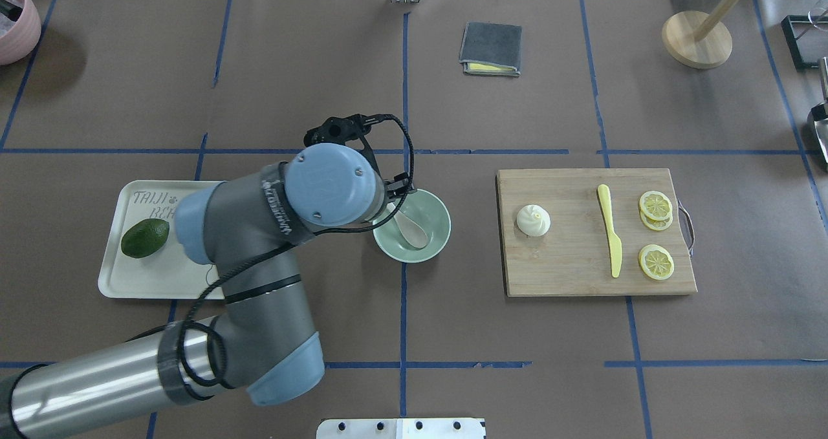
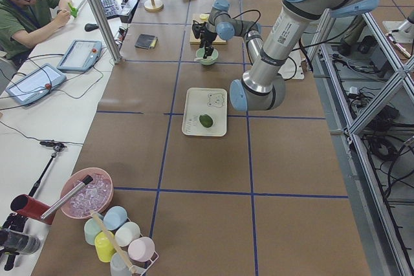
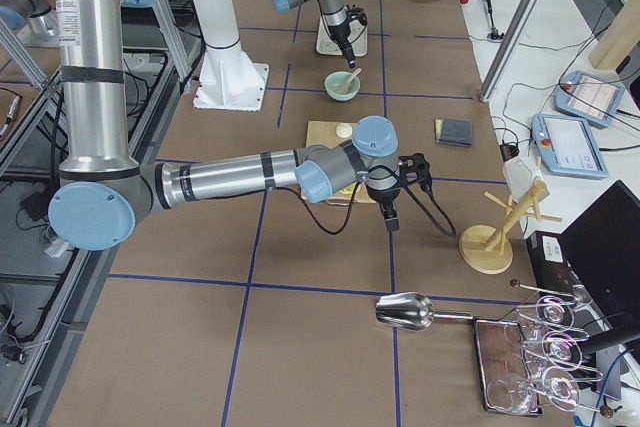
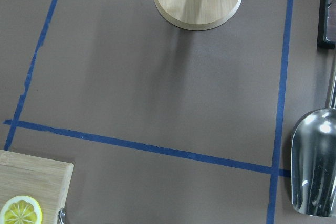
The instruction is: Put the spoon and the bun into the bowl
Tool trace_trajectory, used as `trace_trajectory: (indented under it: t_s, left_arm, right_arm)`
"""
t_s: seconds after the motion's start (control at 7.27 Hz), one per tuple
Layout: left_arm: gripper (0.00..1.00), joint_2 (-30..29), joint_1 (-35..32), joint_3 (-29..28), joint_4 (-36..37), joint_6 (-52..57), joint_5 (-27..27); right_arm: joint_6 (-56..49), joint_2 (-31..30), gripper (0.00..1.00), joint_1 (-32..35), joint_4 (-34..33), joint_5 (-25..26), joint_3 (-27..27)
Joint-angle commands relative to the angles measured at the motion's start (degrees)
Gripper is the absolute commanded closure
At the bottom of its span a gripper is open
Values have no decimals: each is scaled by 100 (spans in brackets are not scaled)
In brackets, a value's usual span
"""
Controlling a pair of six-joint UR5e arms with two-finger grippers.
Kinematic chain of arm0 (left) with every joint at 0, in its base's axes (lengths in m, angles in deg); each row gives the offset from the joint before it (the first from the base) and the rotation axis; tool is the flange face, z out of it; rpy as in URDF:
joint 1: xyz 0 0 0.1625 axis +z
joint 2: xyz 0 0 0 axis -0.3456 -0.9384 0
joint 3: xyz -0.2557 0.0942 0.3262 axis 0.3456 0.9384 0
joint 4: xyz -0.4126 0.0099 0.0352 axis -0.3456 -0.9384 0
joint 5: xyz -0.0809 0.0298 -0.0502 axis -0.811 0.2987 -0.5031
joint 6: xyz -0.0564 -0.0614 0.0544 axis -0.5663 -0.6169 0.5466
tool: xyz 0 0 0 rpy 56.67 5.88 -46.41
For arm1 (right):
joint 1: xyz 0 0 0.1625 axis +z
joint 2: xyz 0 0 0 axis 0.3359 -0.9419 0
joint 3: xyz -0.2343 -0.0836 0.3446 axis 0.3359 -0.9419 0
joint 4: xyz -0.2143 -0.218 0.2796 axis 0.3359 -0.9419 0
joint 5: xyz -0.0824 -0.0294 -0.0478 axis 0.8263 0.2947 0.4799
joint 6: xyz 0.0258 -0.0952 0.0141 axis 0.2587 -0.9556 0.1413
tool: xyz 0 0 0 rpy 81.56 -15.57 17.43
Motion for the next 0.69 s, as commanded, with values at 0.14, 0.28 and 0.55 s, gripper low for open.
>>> trace_trajectory:
  t_s: [0.14, 0.28, 0.55]
  left_arm:
    - [0, 986, -1586, 949, 3, 3570, -1618]
    - [0, 1485, -2333, 993, -31, 5054, -2102]
    - [0, 2321, -3800, 915, -85, 7703, -3070]
  right_arm:
    - [14, 100, 0, -517, -11, 52, 338]
    - [23, 170, 0, -563, -2, 27, 338]
    - [41, 162, 0, -728, -2, -61, 723]
